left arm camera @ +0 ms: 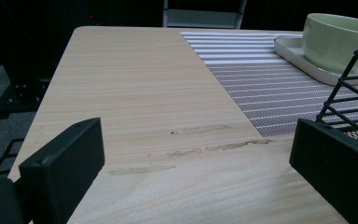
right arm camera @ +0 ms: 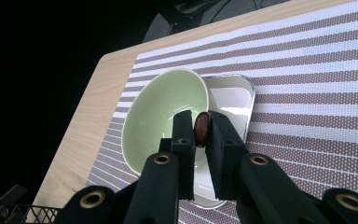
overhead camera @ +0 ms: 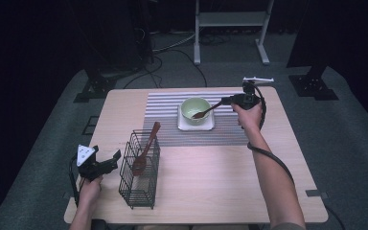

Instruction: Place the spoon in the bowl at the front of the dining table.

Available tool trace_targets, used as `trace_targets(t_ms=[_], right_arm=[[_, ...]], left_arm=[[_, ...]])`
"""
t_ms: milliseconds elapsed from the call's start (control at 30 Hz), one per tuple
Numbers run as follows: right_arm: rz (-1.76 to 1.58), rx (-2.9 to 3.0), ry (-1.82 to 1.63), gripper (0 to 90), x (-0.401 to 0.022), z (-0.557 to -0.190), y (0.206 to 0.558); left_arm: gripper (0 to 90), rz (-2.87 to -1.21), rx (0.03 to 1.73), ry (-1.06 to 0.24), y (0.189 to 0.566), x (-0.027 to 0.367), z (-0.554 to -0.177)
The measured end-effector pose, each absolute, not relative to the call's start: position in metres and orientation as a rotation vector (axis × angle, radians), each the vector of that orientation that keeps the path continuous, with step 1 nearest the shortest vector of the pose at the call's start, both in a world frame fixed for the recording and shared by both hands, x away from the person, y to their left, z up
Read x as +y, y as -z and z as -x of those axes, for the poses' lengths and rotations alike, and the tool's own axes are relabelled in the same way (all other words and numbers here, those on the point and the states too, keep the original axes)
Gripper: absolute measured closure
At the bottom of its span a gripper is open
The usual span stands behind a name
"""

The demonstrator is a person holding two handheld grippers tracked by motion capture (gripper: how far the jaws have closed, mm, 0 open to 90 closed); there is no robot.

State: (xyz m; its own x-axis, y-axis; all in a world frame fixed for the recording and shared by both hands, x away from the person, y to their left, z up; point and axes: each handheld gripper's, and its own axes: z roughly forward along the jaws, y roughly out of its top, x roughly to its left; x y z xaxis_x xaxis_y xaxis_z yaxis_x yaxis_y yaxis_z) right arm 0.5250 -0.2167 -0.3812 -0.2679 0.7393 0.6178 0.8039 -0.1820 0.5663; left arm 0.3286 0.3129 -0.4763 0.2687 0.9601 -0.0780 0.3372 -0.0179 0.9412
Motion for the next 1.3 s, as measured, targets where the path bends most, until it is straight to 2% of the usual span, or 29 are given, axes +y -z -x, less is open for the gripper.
trace_targets(t_ms=[500, 1300], right_arm=[[1.858, -1.942, 1.442, 78.4, -0.217, -0.53, 0.389], [1.789, -1.936, 1.445, 58.8, -0.214, -0.52, 0.412]], left_arm=[[2.2, -1.55, 1.248, -0.789, 0.476, 0.313, -0.329], [2.2, -1.55, 1.245, -0.794, 0.476, 0.313, -0.328]])
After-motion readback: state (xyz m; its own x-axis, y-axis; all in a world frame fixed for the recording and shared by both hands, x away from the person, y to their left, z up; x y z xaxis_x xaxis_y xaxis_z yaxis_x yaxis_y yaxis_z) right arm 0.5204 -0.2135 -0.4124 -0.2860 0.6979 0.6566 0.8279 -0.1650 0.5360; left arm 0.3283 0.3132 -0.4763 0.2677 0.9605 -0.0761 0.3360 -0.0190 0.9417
